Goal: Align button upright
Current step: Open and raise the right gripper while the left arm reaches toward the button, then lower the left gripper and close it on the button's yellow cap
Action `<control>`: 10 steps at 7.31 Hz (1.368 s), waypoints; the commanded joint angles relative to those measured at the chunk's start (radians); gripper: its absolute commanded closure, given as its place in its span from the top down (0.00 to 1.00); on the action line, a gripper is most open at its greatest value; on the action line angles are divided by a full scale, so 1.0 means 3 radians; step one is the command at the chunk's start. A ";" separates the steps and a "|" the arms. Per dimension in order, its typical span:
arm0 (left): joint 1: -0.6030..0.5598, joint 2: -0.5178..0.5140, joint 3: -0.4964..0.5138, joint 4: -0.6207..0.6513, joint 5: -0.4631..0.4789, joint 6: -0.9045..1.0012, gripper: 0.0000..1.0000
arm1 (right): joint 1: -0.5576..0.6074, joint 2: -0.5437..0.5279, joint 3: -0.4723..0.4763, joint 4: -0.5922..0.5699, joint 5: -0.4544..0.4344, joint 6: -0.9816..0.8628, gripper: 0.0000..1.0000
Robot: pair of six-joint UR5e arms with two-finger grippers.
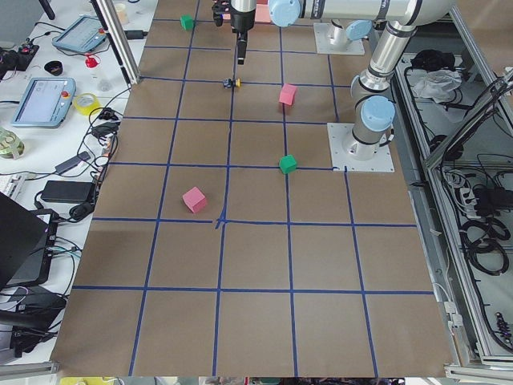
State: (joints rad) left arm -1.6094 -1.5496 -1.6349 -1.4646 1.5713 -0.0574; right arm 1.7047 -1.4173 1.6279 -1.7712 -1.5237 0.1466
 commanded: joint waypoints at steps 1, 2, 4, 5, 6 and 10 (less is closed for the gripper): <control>-0.0390 -0.0055 -0.0316 0.0481 -0.0032 -0.0500 1.00 | -0.0195 -0.0463 0.0014 0.0452 -0.0014 -0.0294 1.00; -0.0656 -0.0141 -0.0632 0.1077 0.0008 -0.0808 1.00 | -0.0272 -0.0567 -0.0001 0.0499 -0.0024 -0.0314 1.00; -0.0802 -0.0407 -0.1149 0.2227 0.0044 -0.0944 1.00 | -0.0380 -0.0568 0.0004 0.0668 0.0052 -0.0330 1.00; -0.0863 -0.0575 -0.1288 0.2765 0.0312 -0.0944 1.00 | -0.0380 -0.0558 0.0029 0.0653 -0.0018 -0.0355 1.00; -0.1066 -0.0724 -0.1386 0.3038 0.0356 -0.1151 1.00 | -0.0390 -0.0563 0.0019 0.0648 -0.0135 -0.0447 1.00; -0.1323 -0.1383 -0.1607 0.4261 0.0683 -0.1016 0.94 | -0.0395 -0.0583 0.0014 0.0678 -0.0157 -0.0422 1.00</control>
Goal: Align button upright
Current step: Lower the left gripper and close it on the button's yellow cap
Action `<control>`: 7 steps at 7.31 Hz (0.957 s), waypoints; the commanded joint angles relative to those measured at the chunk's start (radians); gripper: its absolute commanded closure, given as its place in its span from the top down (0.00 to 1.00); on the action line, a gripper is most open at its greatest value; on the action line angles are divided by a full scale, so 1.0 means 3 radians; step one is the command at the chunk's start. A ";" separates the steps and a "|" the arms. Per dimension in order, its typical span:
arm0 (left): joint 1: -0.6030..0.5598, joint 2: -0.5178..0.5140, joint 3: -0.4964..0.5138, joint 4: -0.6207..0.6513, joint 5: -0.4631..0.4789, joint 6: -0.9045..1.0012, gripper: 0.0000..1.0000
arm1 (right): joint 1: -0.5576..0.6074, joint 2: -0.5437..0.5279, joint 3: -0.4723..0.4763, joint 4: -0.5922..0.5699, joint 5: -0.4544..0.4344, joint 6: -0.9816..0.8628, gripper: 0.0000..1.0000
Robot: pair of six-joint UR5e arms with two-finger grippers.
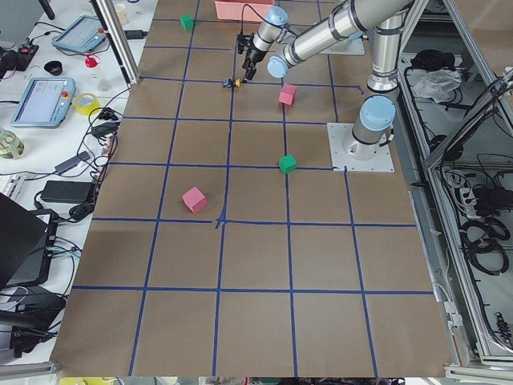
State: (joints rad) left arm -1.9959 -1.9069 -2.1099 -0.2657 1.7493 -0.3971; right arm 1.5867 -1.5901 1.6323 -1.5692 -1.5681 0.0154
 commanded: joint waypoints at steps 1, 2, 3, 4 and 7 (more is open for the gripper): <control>-0.0055 -0.0330 -0.0013 0.0398 0.0227 0.0132 0.94 | -0.0002 -0.0012 -0.0026 0.0000 0.0026 0.0020 1.00; -0.0055 -0.0504 -0.0003 0.0673 0.0244 0.0142 0.94 | 0.0003 -0.0017 -0.0056 -0.0005 0.0057 0.0020 1.00; -0.0055 -0.0627 -0.0003 0.0924 0.0249 0.0158 0.94 | 0.0003 -0.0018 -0.0057 -0.0025 0.0063 0.0025 1.00; -0.0081 -0.0694 -0.0003 0.1109 0.0244 0.0193 0.94 | 0.0018 -0.0018 -0.0057 -0.0031 0.0063 0.0031 1.00; -0.0132 -0.0751 -0.0003 0.1223 0.0208 0.0224 0.86 | 0.0024 -0.0007 -0.0052 -0.0031 0.0063 0.0031 1.00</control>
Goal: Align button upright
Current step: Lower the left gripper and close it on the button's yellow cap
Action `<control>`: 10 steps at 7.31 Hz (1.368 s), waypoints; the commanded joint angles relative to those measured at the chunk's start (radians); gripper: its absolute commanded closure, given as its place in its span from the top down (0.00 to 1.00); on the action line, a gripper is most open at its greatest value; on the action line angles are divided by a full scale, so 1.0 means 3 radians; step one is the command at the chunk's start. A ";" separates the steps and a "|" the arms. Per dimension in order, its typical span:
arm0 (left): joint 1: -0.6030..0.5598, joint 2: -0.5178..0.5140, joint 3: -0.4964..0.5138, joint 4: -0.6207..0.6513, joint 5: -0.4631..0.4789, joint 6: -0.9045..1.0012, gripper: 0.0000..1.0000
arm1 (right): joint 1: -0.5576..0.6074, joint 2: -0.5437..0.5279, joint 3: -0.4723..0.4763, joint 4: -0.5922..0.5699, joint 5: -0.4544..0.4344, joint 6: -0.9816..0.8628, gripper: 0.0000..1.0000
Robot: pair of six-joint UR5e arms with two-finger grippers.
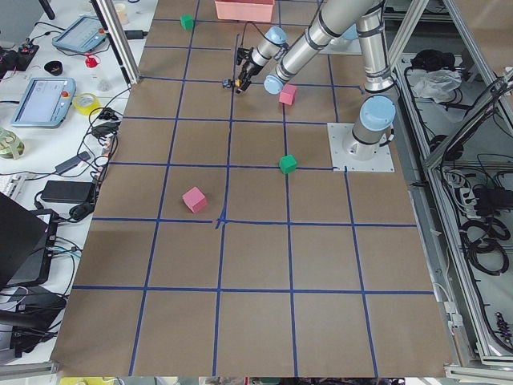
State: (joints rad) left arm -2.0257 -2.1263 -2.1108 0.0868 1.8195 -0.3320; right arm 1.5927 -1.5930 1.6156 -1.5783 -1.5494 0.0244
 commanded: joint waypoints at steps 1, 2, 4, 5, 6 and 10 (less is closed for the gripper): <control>-0.0053 0.0026 -0.0010 0.0033 -0.0001 0.0012 0.87 | 0.0004 0.0018 0.0004 -0.0001 0.0000 0.0000 1.00; -0.0054 0.0041 -0.0005 0.0018 -0.0001 0.0002 0.87 | 0.0004 0.0018 0.0004 0.0005 0.0000 0.0000 1.00; -0.0048 -0.0019 0.0026 0.0028 0.0004 -0.0003 0.87 | 0.0004 0.0023 0.0004 -0.0001 0.0000 0.0000 1.00; -0.0054 -0.0015 0.0026 0.0028 0.0010 0.0002 0.72 | 0.0004 0.0023 0.0014 0.0005 0.0000 0.0000 1.00; -0.0054 -0.0015 0.0041 0.0018 0.0005 0.0002 0.65 | 0.0004 0.0023 0.0014 0.0000 0.0005 -0.0005 1.00; -0.0048 -0.0040 0.0123 -0.0018 0.0015 -0.0003 0.18 | 0.0004 0.0023 0.0019 -0.0001 0.0005 -0.0005 1.00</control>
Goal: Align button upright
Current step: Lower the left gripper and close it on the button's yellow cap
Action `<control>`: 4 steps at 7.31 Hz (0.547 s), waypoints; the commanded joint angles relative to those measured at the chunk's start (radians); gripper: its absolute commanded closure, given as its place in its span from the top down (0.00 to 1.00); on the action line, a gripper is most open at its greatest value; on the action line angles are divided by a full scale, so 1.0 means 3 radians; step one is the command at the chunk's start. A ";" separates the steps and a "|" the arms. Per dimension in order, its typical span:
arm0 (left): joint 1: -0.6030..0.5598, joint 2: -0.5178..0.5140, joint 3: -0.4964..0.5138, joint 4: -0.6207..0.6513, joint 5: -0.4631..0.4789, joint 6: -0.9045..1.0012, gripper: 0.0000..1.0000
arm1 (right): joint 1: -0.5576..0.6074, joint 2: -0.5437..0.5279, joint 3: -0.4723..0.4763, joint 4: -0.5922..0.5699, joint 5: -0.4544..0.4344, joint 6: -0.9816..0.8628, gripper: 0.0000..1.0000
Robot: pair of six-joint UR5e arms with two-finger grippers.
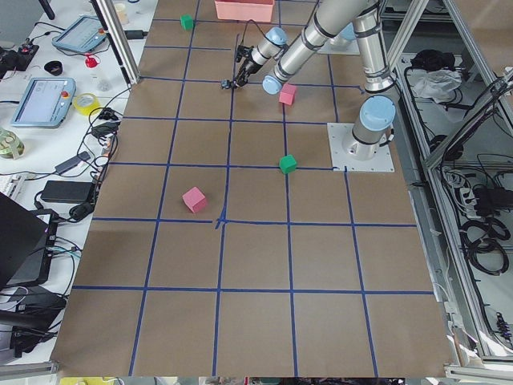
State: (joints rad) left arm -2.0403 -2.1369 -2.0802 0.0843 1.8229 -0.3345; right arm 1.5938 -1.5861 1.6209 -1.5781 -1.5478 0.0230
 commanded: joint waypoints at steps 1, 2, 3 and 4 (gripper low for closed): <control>0.0000 0.0056 0.0072 -0.0061 0.0044 0.0071 0.16 | 0.0000 0.0000 0.0007 -0.0001 0.0000 0.0000 1.00; 0.0021 0.0147 0.0254 -0.0365 0.0125 0.0092 0.16 | 0.0000 0.0000 0.0007 -0.0001 0.0000 0.0000 1.00; 0.0092 0.0239 0.0540 -0.0920 0.0151 0.0057 0.15 | 0.0000 0.0000 0.0007 0.0004 -0.0005 0.0000 1.00; 0.0189 0.0332 0.0902 -0.1649 0.0121 0.0001 0.15 | 0.0000 0.0000 0.0007 0.0004 0.0000 -0.0005 1.00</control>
State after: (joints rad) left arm -2.0142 -2.0723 -1.9304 -0.1729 1.8600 -0.3192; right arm 1.5938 -1.5862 1.6228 -1.5775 -1.5484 0.0227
